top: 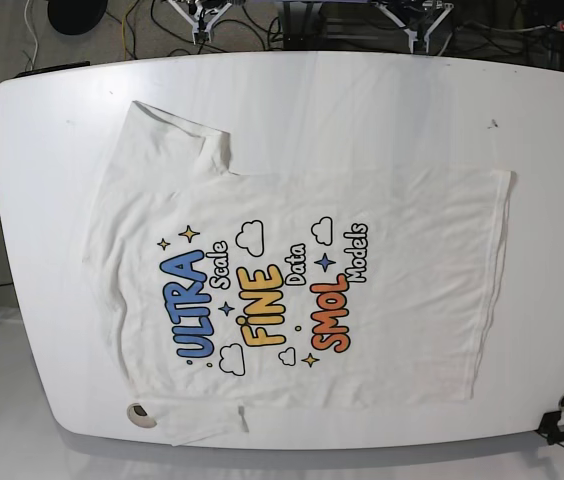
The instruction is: Fold the T-shirt properly
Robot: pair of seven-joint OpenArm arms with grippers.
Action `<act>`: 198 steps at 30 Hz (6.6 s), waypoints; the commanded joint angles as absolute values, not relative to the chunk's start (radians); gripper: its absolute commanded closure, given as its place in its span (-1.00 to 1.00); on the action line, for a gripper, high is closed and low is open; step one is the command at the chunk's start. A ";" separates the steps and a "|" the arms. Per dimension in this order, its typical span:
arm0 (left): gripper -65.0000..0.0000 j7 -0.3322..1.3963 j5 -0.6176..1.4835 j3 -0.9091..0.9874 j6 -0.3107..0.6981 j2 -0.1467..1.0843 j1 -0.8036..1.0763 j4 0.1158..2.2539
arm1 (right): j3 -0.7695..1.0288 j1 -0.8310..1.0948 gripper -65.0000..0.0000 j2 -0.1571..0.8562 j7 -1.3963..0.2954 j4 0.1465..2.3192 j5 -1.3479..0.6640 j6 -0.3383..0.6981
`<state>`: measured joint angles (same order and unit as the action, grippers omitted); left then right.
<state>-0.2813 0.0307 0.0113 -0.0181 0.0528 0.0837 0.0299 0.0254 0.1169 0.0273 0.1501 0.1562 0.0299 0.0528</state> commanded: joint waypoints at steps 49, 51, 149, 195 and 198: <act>1.00 -0.361 0.149 0.029 -0.031 0.151 0.629 0.630 | 0.022 0.561 1.00 0.060 0.160 0.724 0.023 0.064; 1.00 -0.348 0.173 0.032 -0.032 0.161 0.686 0.717 | 0.020 0.609 1.00 0.067 0.161 0.795 0.022 0.066; 0.61 0.265 0.195 0.106 0.003 0.235 0.729 2.205 | 0.549 0.711 0.68 0.055 -0.456 2.130 -0.109 0.127; 0.60 0.279 0.197 0.101 -0.002 0.249 0.717 2.177 | 0.454 0.514 0.24 0.205 -0.570 1.877 -0.598 0.165; 0.61 0.277 0.198 0.101 -0.004 0.249 0.714 2.177 | 0.452 0.482 0.29 0.209 -0.569 1.840 -0.589 0.165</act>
